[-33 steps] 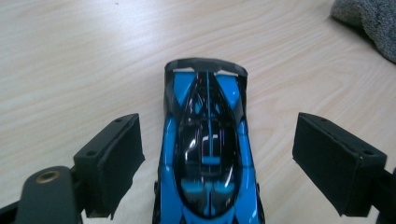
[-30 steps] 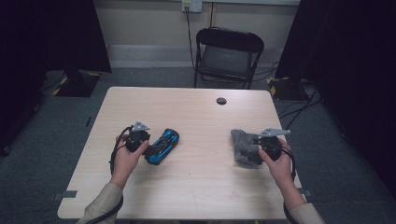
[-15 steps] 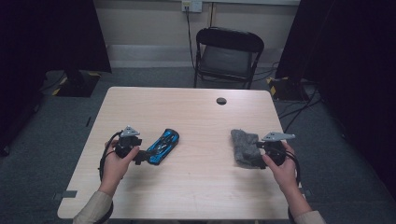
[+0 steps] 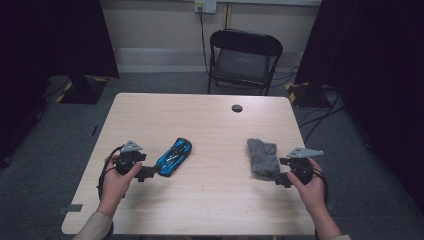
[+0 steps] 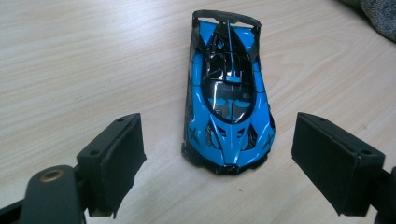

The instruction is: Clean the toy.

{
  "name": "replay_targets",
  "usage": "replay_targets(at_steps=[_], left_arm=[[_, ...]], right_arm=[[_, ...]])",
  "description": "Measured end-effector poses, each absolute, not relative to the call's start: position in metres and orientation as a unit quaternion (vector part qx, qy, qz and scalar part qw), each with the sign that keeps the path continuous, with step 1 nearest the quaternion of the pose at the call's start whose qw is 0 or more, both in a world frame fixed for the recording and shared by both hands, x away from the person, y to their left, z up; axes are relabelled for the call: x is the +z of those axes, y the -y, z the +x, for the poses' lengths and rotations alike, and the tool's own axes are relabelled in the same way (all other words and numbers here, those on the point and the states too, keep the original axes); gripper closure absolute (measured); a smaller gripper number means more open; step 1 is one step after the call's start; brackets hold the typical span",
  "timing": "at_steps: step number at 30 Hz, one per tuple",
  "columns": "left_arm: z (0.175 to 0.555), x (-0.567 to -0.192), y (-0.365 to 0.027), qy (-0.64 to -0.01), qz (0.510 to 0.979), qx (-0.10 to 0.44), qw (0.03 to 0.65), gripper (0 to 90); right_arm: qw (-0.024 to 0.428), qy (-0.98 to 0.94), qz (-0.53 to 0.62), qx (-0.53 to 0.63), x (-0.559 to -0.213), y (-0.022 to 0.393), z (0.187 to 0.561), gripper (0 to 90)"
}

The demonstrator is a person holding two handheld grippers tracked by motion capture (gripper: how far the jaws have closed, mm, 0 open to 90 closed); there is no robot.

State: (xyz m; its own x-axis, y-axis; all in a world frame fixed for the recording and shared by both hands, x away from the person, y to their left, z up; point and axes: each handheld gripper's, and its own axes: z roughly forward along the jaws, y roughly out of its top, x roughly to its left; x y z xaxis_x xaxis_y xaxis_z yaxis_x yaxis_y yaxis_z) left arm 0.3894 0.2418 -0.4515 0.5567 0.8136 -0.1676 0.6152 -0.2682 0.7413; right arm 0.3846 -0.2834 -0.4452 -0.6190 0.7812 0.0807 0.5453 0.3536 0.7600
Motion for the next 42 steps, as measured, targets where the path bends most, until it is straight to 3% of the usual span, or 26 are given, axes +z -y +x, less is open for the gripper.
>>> replay_targets(at_steps=[42], left_arm=[[0.344,-0.471,-0.276,-0.441,0.804,0.109,0.383,17.0]], right_arm=[[0.147,-0.816,0.418,0.371,-0.470,0.315,0.342,19.0]])
